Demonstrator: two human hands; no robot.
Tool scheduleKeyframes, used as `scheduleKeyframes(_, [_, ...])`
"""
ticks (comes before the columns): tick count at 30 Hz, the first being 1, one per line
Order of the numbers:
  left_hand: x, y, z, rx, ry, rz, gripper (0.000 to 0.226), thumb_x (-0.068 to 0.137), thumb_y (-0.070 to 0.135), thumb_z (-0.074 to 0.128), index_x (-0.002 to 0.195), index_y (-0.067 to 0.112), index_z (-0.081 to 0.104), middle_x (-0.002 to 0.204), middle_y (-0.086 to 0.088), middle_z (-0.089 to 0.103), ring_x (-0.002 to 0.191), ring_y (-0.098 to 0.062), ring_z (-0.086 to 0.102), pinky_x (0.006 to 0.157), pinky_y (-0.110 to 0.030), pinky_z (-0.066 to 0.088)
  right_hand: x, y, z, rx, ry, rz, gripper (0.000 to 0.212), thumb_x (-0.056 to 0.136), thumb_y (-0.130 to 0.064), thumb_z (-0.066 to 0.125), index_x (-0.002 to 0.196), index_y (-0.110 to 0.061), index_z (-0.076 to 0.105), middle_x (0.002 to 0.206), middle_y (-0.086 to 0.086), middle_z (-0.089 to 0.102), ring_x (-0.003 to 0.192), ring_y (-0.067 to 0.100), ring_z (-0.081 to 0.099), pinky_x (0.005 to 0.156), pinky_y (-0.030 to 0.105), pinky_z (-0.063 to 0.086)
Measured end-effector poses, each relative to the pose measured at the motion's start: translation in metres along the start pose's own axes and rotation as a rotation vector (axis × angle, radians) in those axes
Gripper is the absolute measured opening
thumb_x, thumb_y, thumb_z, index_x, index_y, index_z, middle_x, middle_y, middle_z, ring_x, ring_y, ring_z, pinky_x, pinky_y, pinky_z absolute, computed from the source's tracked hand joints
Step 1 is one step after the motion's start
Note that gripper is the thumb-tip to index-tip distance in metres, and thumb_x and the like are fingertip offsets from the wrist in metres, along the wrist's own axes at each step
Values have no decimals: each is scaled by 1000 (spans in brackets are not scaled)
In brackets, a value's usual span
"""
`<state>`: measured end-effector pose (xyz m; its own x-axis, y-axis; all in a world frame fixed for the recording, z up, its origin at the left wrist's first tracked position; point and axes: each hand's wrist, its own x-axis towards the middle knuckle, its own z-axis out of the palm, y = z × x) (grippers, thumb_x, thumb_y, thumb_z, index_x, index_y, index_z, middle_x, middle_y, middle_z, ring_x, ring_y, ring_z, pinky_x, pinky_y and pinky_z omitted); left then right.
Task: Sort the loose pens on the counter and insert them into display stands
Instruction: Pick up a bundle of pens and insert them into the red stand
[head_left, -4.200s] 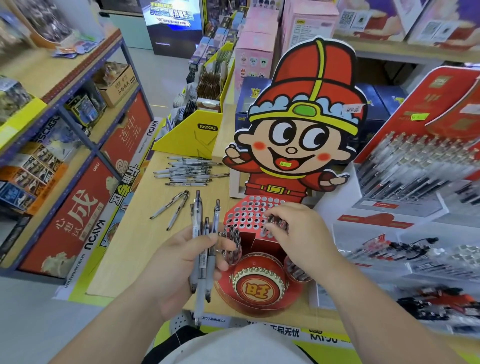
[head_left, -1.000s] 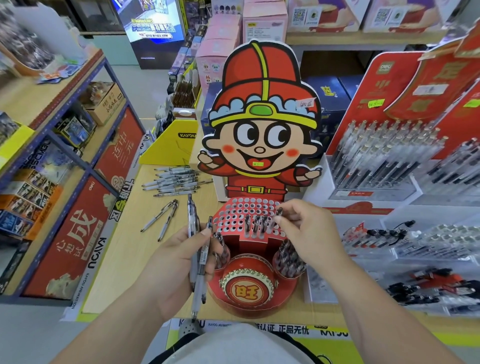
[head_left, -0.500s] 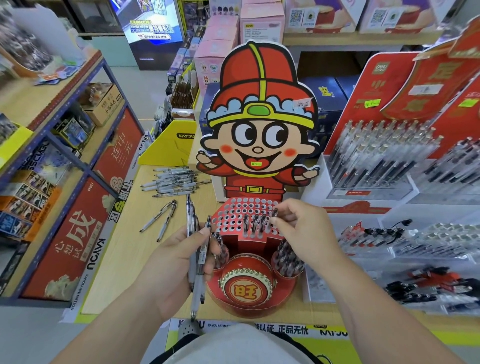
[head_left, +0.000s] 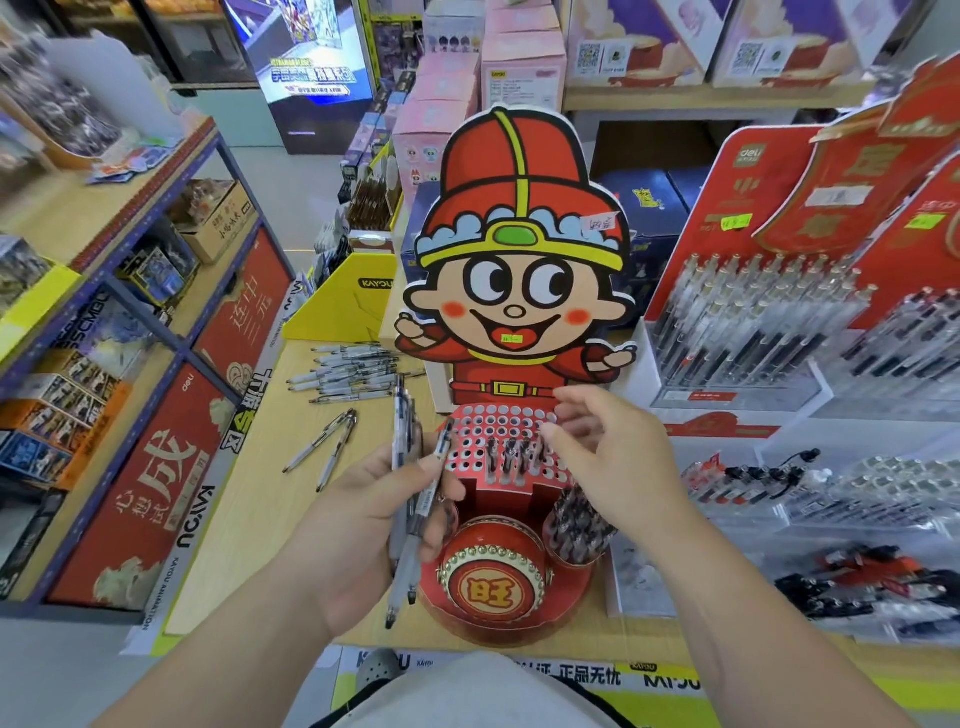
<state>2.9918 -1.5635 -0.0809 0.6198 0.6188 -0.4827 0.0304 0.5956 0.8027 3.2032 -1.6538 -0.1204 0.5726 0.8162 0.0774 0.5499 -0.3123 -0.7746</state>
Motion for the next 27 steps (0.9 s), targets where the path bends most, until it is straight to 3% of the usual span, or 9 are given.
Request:
scheduleKeyframes(2, [-2,3,3,22,-42,21,30,87,20,62,116,10,62,80,-16,63,47,-20,46,45,-27,40,-4,-16,-8,90,45,1,26,92,-32,70,118,-29,68,94,-17,68,87,-3,62,75,15,52])
scheduleKeyframes(5, [-4,4,8,77,-84,38,29,84,20,66,112,16,69,77,-14,61,45,-20,45,45,-27,37,-11,-44,-15,290,-119,36,11,91,-33,70,101,-31,74,84,-18,71,80,-2,64,67,13,50])
scheduleKeyframes(7, [-4,5,14,140,-109,45,26,78,18,71,103,22,76,74,-14,62,45,-20,45,45,-26,37,-15,-54,-16,394,-232,37,3,89,-31,73,92,-31,75,79,-14,71,72,1,65,66,18,53])
scheduleKeyframes(10, [-5,7,20,239,-134,52,25,72,16,77,94,27,78,72,-15,61,47,-20,45,44,-25,39,-16,-57,-17,485,-264,61,6,88,-25,75,82,-27,76,72,-3,71,66,10,64,62,24,54])
scheduleKeyframes(15, [-1,7,21,245,-109,25,5,82,22,73,84,21,77,82,-22,67,53,-24,51,47,-27,44,-16,-52,-22,552,-282,101,6,90,-16,73,87,-20,76,74,3,73,68,18,68,65,26,55])
scheduleKeyframes(19, [6,5,15,216,-74,-40,16,94,12,63,82,15,74,80,-24,66,51,-24,50,45,-27,43,-11,-48,-31,612,-216,161,8,92,-9,70,91,-13,76,77,6,74,72,18,70,66,26,58])
scheduleKeyframes(21, [7,5,14,231,-76,-19,6,88,15,71,83,14,71,76,-20,65,48,-21,48,44,-26,40,-9,-48,-31,626,-190,184,6,91,-9,71,90,-12,76,78,9,74,72,20,70,65,26,58])
scheduleKeyframes(23, [10,5,12,256,-63,29,16,82,17,78,87,9,66,73,-15,64,46,-17,46,43,-26,37,-9,-48,-28,668,-176,233,3,87,-12,75,90,-9,75,77,14,74,68,21,69,60,26,57])
scheduleKeyframes(27, [12,3,18,294,1,104,12,88,8,70,88,3,60,68,-12,65,45,-14,45,43,-25,38,-10,-49,-19,704,-179,328,18,82,-17,80,89,-3,73,76,16,74,65,23,69,57,27,57])
